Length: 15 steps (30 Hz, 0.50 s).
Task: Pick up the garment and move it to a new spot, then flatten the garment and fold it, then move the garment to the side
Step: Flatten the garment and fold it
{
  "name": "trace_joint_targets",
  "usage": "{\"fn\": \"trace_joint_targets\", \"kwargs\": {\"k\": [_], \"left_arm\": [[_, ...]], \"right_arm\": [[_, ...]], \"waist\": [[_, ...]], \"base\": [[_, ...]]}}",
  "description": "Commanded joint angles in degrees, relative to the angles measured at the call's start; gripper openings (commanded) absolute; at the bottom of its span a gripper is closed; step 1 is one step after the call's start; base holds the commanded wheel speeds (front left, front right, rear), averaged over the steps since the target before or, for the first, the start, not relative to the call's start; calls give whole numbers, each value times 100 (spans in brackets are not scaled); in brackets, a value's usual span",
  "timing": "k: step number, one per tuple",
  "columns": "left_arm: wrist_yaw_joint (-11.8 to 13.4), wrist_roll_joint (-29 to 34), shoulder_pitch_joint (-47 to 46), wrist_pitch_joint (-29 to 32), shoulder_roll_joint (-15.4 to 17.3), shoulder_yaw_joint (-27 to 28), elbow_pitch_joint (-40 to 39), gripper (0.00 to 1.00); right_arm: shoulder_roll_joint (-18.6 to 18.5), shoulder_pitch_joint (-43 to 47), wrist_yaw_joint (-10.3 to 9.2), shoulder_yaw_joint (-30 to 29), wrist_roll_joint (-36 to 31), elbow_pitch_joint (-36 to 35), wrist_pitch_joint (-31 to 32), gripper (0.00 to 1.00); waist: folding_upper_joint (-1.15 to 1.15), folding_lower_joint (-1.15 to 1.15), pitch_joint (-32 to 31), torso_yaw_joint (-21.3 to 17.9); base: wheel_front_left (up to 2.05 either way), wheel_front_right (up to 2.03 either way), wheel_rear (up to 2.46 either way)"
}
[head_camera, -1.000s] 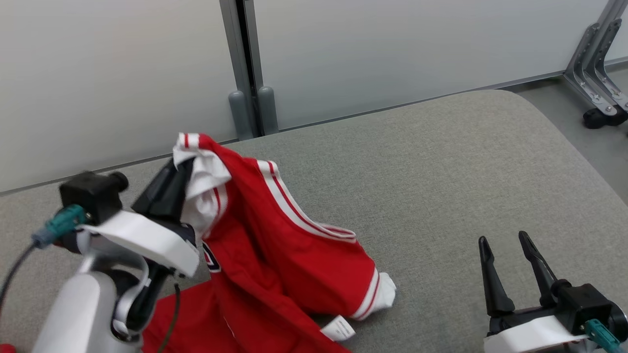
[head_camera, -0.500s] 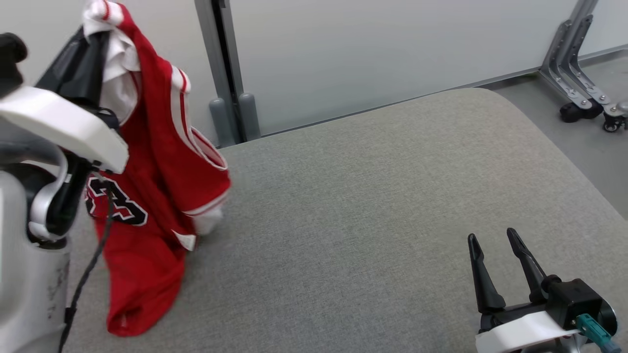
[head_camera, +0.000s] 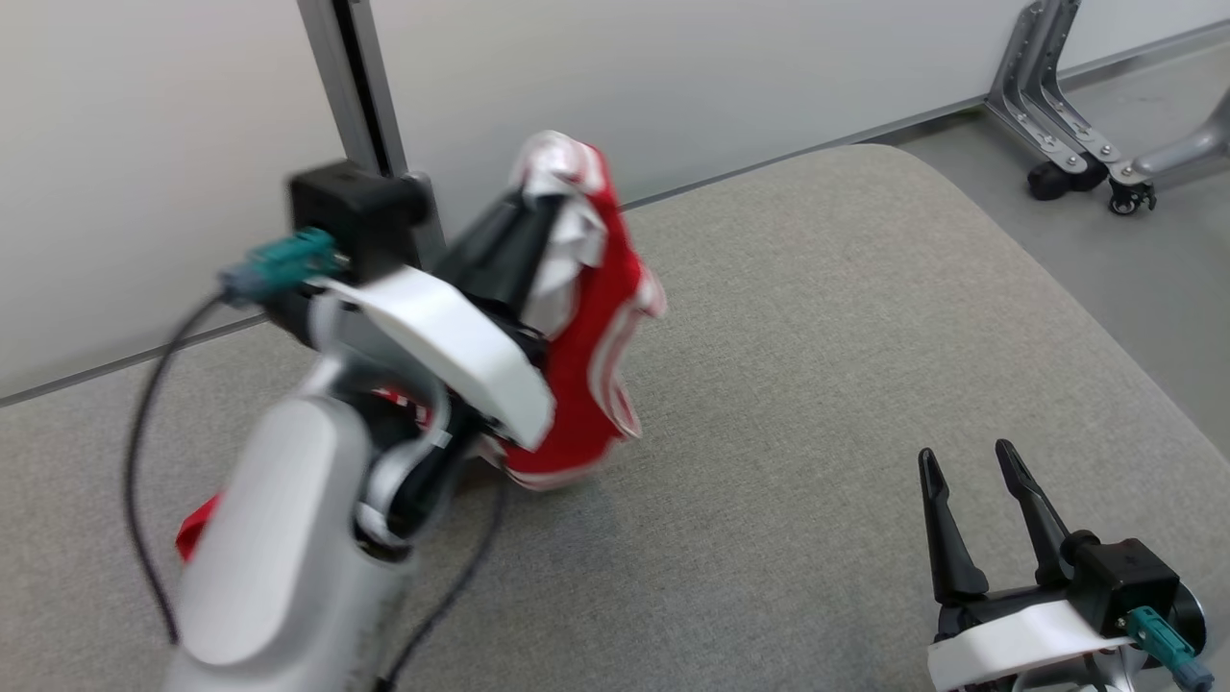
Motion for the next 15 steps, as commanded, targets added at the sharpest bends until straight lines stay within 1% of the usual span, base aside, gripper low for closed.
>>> {"fn": "trace_joint_targets", "kwargs": {"k": [1,3,4,6,8,9,10,11,12,15], "left_arm": [[-4,-88,137,-45,-110,-255,33,0],[53,-147,201,-111,-209,-610,151,0],[53,-147,201,-111,-209,-610,151,0],[115,-242,277,-238,-255,-1044,349,0],[240,-480,350,-465,-280,-1539,536,0],[330,-600,344,-617,-283,-1776,632,11],[427,-733,350,-770,-274,-1994,739,36],[506,-858,355,-874,-269,-2204,881,56],[557,-928,333,-957,-272,-2401,1017,100],[573,-1162,225,-1123,-278,-2802,1319,100]], "right_arm": [[-26,-69,1,5,46,25,-30,100],[-26,-80,1,29,76,33,-30,100],[-26,-80,1,29,76,33,-30,100],[-26,-93,1,59,117,43,-30,100],[-26,-115,1,100,172,52,-30,100],[-26,-133,1,121,199,57,-30,100],[-27,-155,1,140,218,65,-30,100],[-28,-172,1,154,249,71,-30,100],[-26,-195,1,172,270,71,-30,100],[-27,-211,1,112,332,56,-30,100]], "waist": [[0,0,73,-91],[0,0,131,-153],[0,0,131,-153],[0,0,198,-212],[0,0,269,-274],[0,0,304,-304],[0,0,340,-334],[0,0,375,-361],[0,0,419,-386],[0,0,494,-384]], "base": [[0,0,0],[0,0,0],[0,0,0],[0,0,0],[0,0,0],[0,0,0],[0,0,0],[0,0,0],[0,0,0],[0,0,0]]}}
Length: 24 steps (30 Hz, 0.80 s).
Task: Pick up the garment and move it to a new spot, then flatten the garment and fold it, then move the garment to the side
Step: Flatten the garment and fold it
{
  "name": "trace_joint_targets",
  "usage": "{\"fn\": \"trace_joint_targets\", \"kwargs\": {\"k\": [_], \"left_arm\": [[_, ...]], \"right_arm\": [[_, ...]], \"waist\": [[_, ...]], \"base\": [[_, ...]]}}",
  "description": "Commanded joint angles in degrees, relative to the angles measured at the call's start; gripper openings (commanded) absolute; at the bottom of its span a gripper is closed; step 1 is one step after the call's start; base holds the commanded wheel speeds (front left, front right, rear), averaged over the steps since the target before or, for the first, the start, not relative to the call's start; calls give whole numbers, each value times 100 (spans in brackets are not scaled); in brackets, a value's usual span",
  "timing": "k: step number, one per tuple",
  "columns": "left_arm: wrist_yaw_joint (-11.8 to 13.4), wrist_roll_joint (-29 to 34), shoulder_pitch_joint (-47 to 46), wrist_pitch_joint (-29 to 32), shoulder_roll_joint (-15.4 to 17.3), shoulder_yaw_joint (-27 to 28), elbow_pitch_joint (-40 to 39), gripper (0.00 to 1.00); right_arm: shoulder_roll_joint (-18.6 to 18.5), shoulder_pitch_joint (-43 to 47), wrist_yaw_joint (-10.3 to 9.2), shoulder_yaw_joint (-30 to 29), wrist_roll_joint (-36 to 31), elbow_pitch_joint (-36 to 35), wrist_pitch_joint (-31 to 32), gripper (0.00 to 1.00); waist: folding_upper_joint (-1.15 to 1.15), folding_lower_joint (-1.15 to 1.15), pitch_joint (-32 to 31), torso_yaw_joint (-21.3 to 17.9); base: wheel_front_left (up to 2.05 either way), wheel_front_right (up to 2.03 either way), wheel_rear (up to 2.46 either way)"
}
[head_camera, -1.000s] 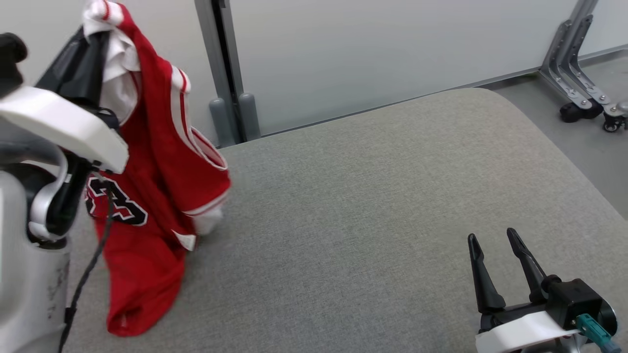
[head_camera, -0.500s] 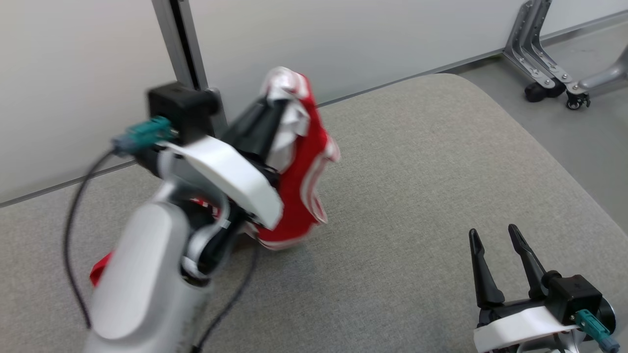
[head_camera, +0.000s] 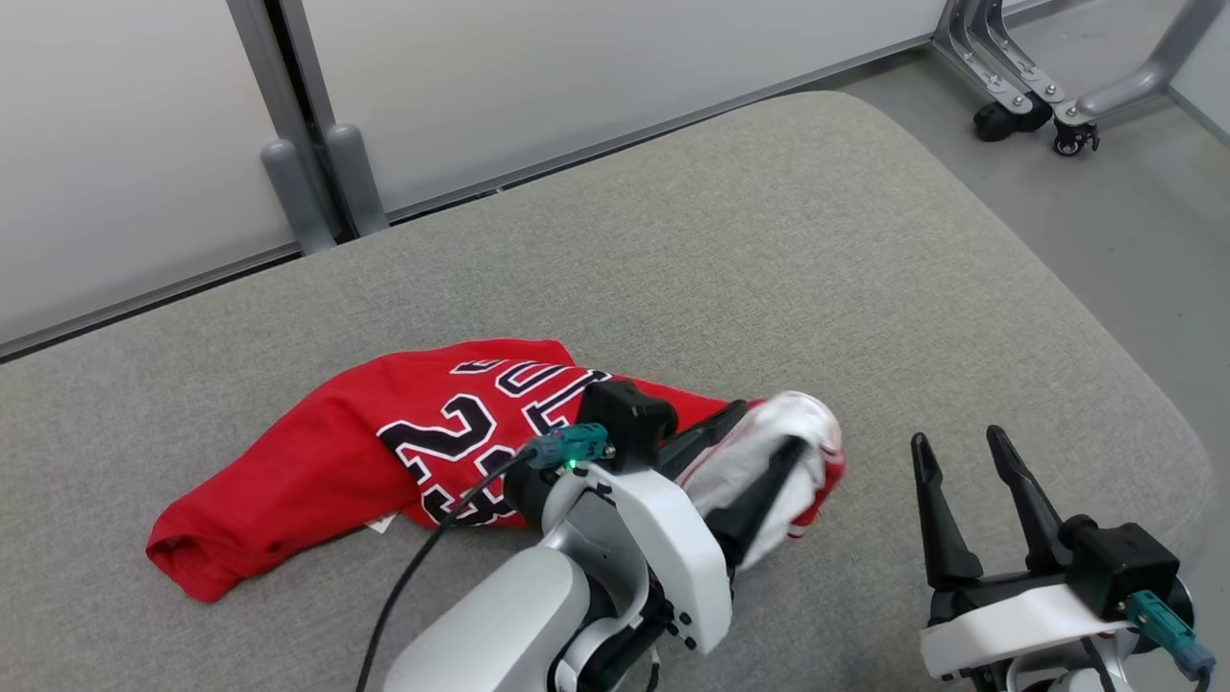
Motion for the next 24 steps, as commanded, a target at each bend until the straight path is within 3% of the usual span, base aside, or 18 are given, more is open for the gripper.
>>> {"fn": "trace_joint_targets", "kwargs": {"k": [1,7,9,14,18,24], "left_arm": [[-7,-78,-94,-35,23,-48,39,100],[-198,-439,25,-5,31,-318,-65,100],[-176,-470,155,-80,181,-246,-300,100],[361,-342,610,-527,874,368,-857,100],[861,-259,1096,-747,1658,941,-860,100],[1202,-647,1846,-845,2213,1523,-499,100]], "right_arm": [[-26,-23,1,-48,33,-12,-30,100],[-25,87,1,-224,-41,-10,-30,100],[-26,114,1,-246,-67,-9,-30,100],[-25,187,1,-262,-81,-20,-30,100],[-25,232,1,-257,-97,-36,-30,100],[-25,214,1,-275,-138,-53,-30,100]], "waist": [[0,0,28,15],[0,0,-3,214],[0,0,-45,291],[0,0,-160,450],[0,0,-173,552],[0,0,-116,656]], "base": [[0,0,0],[0,0,0],[0,0,0],[0,0,0],[0,0,0],[0,0,0]]}}
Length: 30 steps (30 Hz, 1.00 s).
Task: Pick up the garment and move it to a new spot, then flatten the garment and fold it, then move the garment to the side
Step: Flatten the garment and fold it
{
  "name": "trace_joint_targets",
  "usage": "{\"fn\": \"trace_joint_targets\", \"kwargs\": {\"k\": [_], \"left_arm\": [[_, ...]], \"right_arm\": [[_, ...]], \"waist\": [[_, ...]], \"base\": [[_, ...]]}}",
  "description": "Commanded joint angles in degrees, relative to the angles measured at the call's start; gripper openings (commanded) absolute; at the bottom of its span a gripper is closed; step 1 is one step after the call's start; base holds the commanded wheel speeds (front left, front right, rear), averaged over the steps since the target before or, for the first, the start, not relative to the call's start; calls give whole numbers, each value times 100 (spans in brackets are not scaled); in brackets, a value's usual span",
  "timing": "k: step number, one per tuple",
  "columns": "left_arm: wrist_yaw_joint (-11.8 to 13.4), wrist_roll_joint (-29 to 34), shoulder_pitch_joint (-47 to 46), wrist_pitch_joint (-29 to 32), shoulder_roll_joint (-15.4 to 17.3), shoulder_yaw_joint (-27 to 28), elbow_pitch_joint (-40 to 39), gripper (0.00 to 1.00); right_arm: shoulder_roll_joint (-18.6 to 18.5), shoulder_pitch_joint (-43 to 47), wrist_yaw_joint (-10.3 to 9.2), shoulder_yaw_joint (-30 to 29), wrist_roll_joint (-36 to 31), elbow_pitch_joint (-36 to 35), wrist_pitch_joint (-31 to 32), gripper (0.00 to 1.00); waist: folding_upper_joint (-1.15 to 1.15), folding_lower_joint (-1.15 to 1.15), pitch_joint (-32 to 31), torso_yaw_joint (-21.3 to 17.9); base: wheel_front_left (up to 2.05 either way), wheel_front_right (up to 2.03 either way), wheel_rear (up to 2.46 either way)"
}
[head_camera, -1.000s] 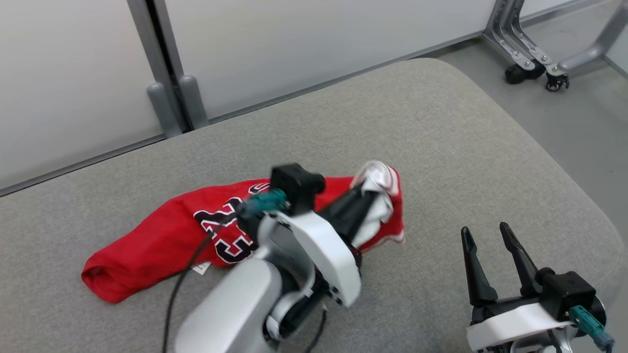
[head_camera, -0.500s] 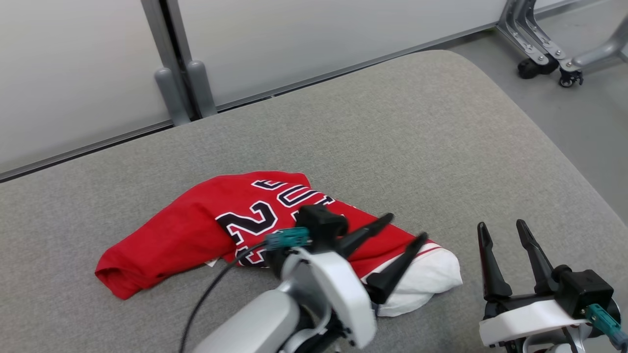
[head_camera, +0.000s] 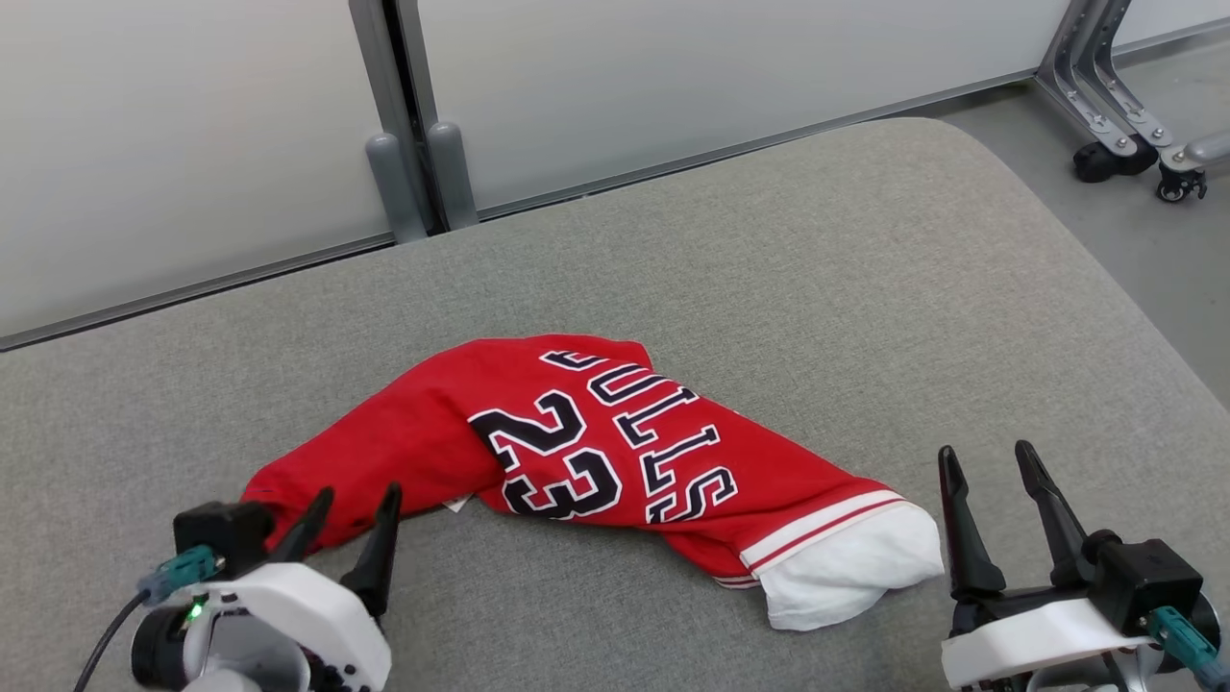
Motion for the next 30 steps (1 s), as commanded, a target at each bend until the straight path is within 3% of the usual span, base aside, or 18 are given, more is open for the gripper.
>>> {"fn": "trace_joint_targets", "kwargs": {"k": [1,11,20,21,22,23,27,30], "left_arm": [[40,-147,159,-6,31,95,126,100],[-169,-576,23,-69,-218,290,1215,100],[-627,-837,-442,-297,-478,460,1886,100],[-672,-844,-508,-319,-480,479,1962,53],[-719,-854,-567,-347,-492,489,2035,22],[-840,-835,-673,-340,-511,440,2158,0],[-968,-749,-848,-581,-404,526,2108,0],[-918,-667,-900,-693,-245,589,1691,0]], "right_arm": [[-26,16,1,0,-44,-7,-30,100],[-27,-101,1,63,-81,-35,-30,100],[-27,-150,1,53,-116,-46,-30,100],[-27,-155,1,60,-113,-44,-30,100],[-27,-162,1,70,-114,-42,-30,100],[-28,-188,1,95,-110,-35,-30,100],[-27,-190,1,94,-80,-29,-30,100],[-28,-85,1,31,-82,-26,-30,100]], "waist": [[0,0,36,34],[0,0,244,119],[0,0,433,95],[0,0,438,98],[0,0,441,99],[0,0,442,95],[0,0,400,110],[0,0,320,181]], "base": [[0,0,0],[0,0,0],[0,0,0],[0,0,0],[0,0,0],[0,0,0],[0,0,0],[0,0,0]]}}
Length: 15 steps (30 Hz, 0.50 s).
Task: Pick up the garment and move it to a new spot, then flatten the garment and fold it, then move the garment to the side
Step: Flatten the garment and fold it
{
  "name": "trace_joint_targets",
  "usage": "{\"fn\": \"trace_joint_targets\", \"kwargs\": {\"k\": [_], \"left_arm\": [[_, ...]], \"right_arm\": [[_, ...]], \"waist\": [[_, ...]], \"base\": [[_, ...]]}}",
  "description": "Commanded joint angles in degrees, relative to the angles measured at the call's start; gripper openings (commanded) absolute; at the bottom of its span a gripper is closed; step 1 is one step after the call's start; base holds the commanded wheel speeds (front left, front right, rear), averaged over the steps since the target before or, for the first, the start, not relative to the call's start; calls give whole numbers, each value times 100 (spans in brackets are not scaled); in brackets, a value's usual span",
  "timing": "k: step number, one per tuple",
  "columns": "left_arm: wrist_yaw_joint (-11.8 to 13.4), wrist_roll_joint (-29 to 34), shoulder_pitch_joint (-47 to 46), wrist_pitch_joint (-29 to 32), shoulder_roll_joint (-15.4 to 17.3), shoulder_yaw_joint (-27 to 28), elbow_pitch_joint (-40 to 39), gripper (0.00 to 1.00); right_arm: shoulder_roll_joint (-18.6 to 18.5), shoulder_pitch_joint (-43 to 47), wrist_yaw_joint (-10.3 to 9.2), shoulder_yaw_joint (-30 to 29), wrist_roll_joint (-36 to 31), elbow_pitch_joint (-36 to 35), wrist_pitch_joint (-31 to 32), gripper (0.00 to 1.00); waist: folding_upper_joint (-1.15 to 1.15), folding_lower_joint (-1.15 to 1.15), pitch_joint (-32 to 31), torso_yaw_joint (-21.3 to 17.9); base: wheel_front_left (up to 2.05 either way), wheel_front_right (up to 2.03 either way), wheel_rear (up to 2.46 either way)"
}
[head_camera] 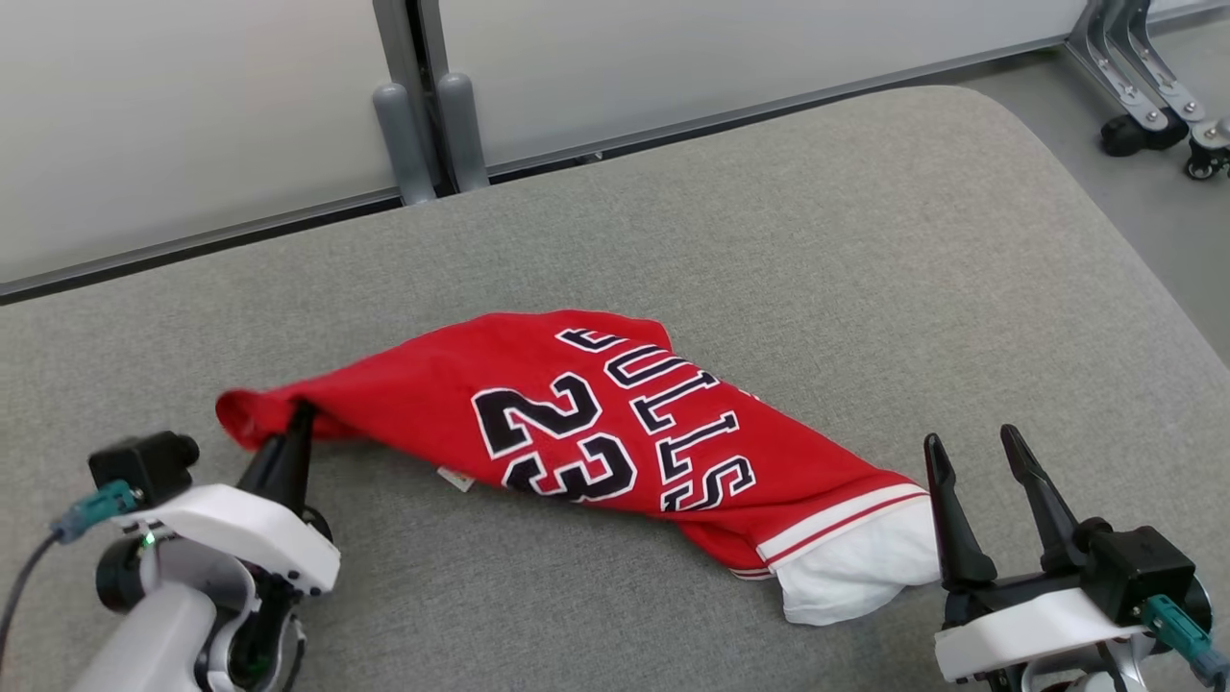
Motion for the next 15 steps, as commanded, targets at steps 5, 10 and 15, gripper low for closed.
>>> {"fn": "trace_joint_targets", "kwargs": {"k": [5,10,15], "left_arm": [[183,188,105,164,510,58,-1291,0],[473,339,473,655,1017,-47,-3018,0],[837,493,823,1086,1351,-186,-4567,0]], "right_arm": [[-28,122,1,-65,10,46,-30,100],[-29,232,1,-79,-6,56,-30,100],[-28,332,1,-127,8,51,-30,100]], "waist": [[0,0,-214,160],[0,0,-433,261],[0,0,-583,400]], "base": [[0,0,0],[0,0,0],[0,0,0]]}}
